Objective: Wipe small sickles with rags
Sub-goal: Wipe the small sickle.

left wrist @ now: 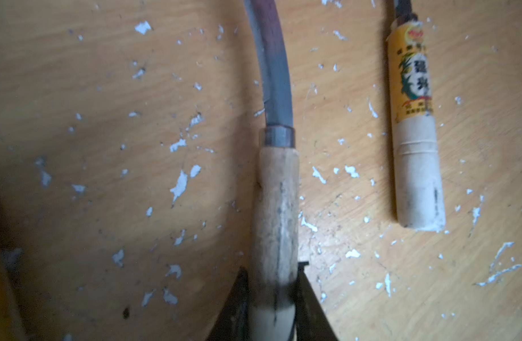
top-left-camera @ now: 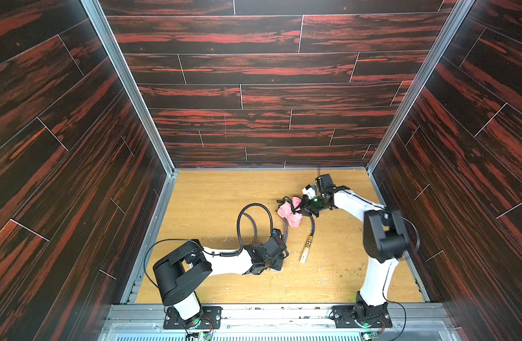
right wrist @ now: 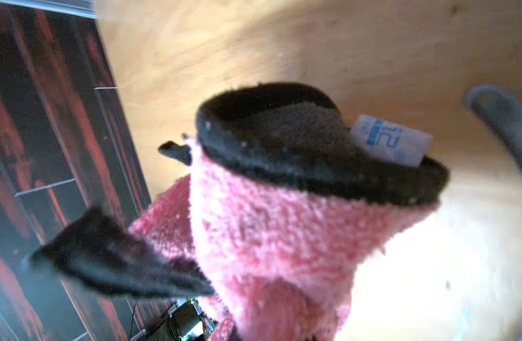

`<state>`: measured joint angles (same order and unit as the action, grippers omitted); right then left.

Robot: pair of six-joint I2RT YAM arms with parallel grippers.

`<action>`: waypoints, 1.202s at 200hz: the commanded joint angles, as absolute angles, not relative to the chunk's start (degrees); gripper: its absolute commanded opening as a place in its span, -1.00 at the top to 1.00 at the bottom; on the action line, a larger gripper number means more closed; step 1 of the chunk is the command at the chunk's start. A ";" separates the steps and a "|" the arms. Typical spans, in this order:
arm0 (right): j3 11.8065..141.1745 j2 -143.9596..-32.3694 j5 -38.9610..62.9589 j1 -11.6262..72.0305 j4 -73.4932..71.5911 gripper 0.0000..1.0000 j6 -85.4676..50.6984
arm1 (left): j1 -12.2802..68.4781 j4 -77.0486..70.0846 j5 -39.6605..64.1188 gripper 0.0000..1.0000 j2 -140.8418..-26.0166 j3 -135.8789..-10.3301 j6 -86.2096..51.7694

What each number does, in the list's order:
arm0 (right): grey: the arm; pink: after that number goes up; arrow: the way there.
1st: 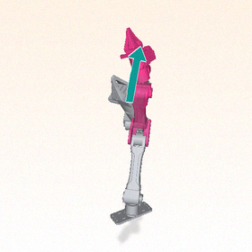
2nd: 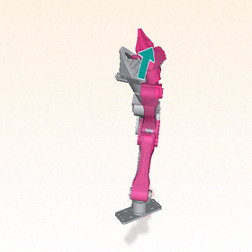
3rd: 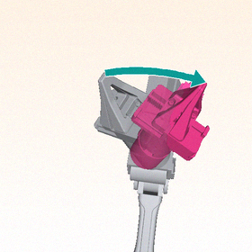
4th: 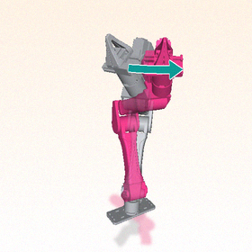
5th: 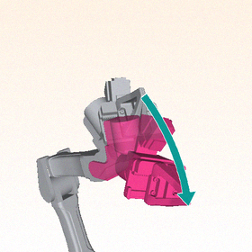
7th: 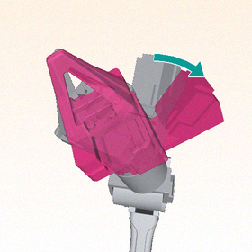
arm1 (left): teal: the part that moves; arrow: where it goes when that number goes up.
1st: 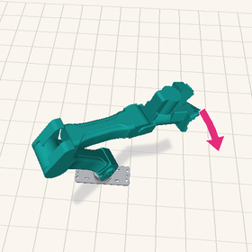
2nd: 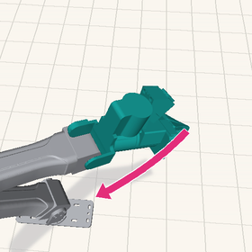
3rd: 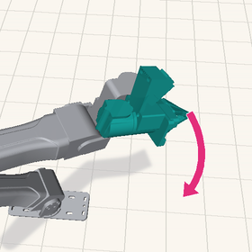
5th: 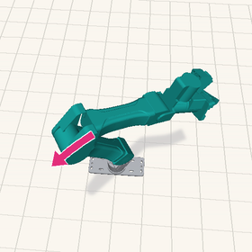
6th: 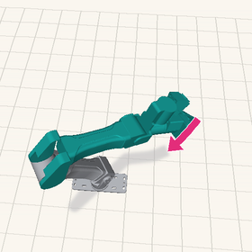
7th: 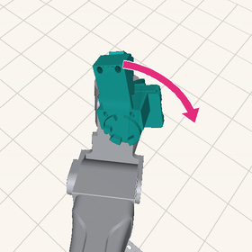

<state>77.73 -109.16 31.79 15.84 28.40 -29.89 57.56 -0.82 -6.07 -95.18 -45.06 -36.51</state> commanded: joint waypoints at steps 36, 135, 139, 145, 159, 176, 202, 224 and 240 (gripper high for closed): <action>66.26 -97.14 27.29 14.68 24.95 1.00 -28.92 | 57.12 5.59 -12.02 1.00 -91.88 -47.36 -41.72; 61.04 -94.92 33.96 20.65 25.92 1.00 -26.45 | 55.66 11.34 -17.15 1.00 -94.26 -52.98 -43.58; 60.95 -94.49 34.06 20.67 25.93 1.00 -26.48 | 55.46 11.32 -17.06 1.00 -94.52 -53.07 -43.80; 60.73 -93.86 34.26 20.65 26.13 1.00 -26.47 | 55.22 11.24 -16.71 1.00 -95.01 -53.16 -43.92; 60.72 -92.15 32.27 20.65 27.12 1.00 -26.96 | 54.82 10.51 -16.22 1.00 -95.61 -53.03 -43.87; 61.33 -89.61 28.55 20.49 28.28 1.00 -27.63 | 54.72 10.35 -16.09 1.00 -95.97 -53.01 -43.63; 63.18 -85.98 25.06 19.56 29.13 1.00 -29.33 | 54.66 9.50 -15.22 1.00 -96.17 -52.08 -43.52; 65.72 -84.48 21.28 19.18 31.10 1.00 -29.19 | 54.59 8.23 -13.93 1.00 -96.20 -50.97 -43.24; 67.14 -84.33 20.48 18.56 31.97 1.00 -28.83 | 54.63 8.04 -13.21 0.99 -96.52 -51.12 -42.59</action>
<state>64.36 -86.39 23.99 19.29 29.34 -28.75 54.70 8.82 -13.87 -96.47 -51.59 -43.31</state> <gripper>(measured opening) 0.094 0.253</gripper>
